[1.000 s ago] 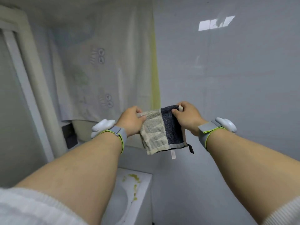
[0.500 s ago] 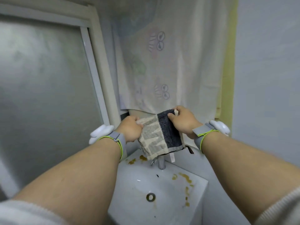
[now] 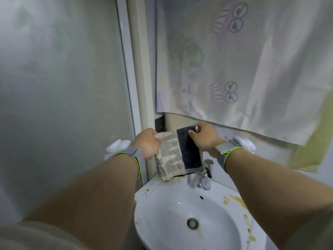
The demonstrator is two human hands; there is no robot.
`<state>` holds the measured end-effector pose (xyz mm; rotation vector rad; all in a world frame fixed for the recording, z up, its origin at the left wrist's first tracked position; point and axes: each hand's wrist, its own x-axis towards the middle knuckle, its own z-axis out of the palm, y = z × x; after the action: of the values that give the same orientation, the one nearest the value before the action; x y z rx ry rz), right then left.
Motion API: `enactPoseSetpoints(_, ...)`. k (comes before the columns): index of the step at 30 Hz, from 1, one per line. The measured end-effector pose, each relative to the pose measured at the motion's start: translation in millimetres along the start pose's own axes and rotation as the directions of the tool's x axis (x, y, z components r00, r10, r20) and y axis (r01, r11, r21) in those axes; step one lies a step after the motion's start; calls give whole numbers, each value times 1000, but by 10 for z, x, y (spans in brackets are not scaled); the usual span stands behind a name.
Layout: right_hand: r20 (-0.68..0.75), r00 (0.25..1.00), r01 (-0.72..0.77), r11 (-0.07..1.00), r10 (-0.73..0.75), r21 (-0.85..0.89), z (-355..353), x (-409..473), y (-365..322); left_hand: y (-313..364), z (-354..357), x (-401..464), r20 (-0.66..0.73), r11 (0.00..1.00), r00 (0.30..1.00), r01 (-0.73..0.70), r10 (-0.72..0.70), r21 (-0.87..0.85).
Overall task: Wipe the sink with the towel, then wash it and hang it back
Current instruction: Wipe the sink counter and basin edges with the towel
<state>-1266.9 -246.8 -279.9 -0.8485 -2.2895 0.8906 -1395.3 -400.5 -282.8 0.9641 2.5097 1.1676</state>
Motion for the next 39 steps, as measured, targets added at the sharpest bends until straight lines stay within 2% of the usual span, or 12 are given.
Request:
enactPoseSetpoints(4,-1,999,-44,996,44,-76,246,211,-73,-253,-12,295,11,997,999,-37,38,-73)
enactPoseSetpoints(7,2,998,-55,995,55,-80,399,423,-73,-330,2,499,80,990,997,12,-1,-141)
enactPoseSetpoints(12,27,997,-73,990,77,-123,692,877,83,-408,103,901,247,957,962,172,-113,-232)
enactPoseSetpoints(17,75,993,-83,990,92,-117,1010,1286,395,-519,301,1343,226,977,965,166,-133,-134)
enactPoseSetpoints(22,22,995,-94,992,97,-88,1258,1622,655,-665,515,1787,156,995,983,98,-93,-26)
enactPoseSetpoints(28,37,993,-105,981,113,-166,1609,1855,984,-978,817,2178,305,984,938,179,-168,-8)
enactPoseSetpoints(31,52,984,-160,969,173,-187,1870,1949,1196,-1246,1027,2409,328,988,932,138,-155,75)
enactPoseSetpoints(35,69,935,-326,921,347,-213,2243,2103,1434,-1591,1306,2664,461,975,860,187,-220,118)
enactPoseSetpoints(37,45,883,-448,868,467,-215,2399,2161,1536,-1733,1485,2705,450,972,863,182,-230,148)
enactPoseSetpoints(39,114,858,-466,852,501,-239,2546,2198,1671,-1856,1647,2705,409,970,885,164,-224,177)
